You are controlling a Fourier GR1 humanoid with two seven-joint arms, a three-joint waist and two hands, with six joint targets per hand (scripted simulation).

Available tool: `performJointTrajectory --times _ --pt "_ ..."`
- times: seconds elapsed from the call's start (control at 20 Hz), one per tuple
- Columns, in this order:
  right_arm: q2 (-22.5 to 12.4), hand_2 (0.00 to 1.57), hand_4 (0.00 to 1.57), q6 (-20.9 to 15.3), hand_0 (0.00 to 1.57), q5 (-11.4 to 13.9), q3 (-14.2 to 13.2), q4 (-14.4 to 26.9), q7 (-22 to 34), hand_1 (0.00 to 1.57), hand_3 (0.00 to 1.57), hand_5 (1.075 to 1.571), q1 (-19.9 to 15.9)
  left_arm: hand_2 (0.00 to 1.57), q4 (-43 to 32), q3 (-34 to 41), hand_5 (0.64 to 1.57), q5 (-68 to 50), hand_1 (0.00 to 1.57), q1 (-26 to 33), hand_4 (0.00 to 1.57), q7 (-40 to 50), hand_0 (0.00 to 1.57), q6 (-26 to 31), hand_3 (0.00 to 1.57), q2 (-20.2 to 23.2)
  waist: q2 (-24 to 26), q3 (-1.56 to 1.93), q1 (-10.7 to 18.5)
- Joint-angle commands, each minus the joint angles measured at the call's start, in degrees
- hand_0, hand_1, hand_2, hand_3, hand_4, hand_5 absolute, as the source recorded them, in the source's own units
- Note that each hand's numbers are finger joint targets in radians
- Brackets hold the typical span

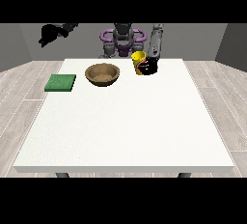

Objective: Pick the cup and pour the ball into the bowl, then pick the bowl and place it on the pad

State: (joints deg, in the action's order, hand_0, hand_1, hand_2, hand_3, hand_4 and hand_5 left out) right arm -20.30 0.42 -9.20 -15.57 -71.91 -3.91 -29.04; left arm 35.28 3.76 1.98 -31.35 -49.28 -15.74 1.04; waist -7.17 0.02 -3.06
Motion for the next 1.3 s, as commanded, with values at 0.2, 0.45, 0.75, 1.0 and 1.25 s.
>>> performJointTrajectory --times 0.2,0.45,0.75,1.0,1.25 --pt "-1.0 0.39 0.55 0.6 0.0 0.9 -1.0 5.1 -4.4 0.0 0.66 1.57 -0.2 1.57 2.3 -4.1 1.209 7.1 1.35 -8.4 1.32 9.6 1.35 -8.5 1.57 1.5 -0.5 0.0 0.8" --pt "-3.5 0.33 0.54 3.4 0.0 -2.0 -2.6 4.5 -3.3 0.0 0.65 1.569 -3.1 1.57 0.9 -2.6 1.209 8.3 1.35 -13.0 1.32 12.9 1.35 -10.1 1.57 3.9 -2.7 -0.03 -2.3" --pt "0.3 0.35 0.54 4.3 0.0 -0.8 1.9 2.1 -3.3 0.0 0.69 1.568 -2.0 1.57 -5.8 -8.5 1.267 20.1 1.4 -16.6 1.49 21.7 1.4 -23.5 1.57 5.1 -1.6 0.02 -8.2" --pt "-1.8 0.35 0.54 5.0 0.0 -1.9 -0.5 6.4 -3.5 0.0 0.66 1.568 -4.8 1.57 -10.9 -16.4 1.293 32.1 1.5 -20.5 1.49 30.7 1.5 -30.6 1.57 5.1 -1.6 0.09 -7.3" --pt "-2.3 0.36 0.54 6.1 0.0 -0.9 -0.2 9.9 -5.4 0.0 0.68 1.566 -4.5 1.57 -16.6 -22.2 1.341 42.6 1.54 -27.0 1.49 41.9 1.54 -33.6 1.57 6.6 -0.3 0.13 -6.5"
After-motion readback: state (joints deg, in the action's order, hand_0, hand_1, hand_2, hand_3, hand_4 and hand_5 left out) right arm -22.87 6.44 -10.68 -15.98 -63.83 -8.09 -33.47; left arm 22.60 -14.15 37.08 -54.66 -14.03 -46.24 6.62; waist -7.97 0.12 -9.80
